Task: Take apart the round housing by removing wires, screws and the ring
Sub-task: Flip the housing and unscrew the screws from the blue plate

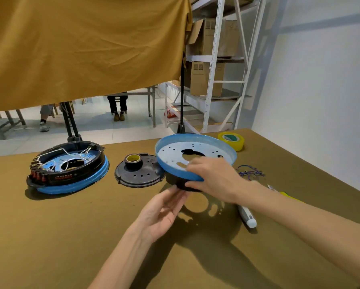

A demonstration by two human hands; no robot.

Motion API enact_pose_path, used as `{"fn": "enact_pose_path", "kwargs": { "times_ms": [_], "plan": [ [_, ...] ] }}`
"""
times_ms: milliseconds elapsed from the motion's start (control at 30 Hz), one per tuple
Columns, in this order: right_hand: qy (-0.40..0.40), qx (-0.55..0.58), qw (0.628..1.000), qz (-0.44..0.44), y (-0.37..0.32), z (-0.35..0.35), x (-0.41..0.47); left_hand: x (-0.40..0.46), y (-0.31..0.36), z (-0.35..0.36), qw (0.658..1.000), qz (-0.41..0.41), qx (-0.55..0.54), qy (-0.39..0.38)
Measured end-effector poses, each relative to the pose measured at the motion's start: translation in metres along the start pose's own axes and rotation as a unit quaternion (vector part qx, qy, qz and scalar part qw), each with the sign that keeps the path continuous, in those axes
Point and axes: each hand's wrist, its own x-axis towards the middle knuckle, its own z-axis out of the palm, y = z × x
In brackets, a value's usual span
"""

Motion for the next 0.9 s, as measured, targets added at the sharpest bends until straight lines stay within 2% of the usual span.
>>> {"fn": "enact_pose_path", "kwargs": {
  "times_ms": [133,333,633,900],
  "plan": [
    [0.016,-0.138,0.988,-0.07,-0.015,0.033,-0.022,0.005,-0.01,-0.009,0.998,0.01,0.052,0.044],
    [0.083,-0.151,0.981,-0.084,-0.011,0.055,-0.035,0.006,-0.007,-0.018,0.995,0.022,0.09,0.029],
    [0.081,-0.066,0.993,-0.06,-0.012,0.063,-0.04,0.009,-0.008,-0.025,0.994,0.029,0.1,0.039],
    [0.088,-0.045,0.993,-0.063,-0.015,0.057,-0.04,0.011,-0.008,-0.029,0.993,0.025,0.116,0.017]
  ]
}}
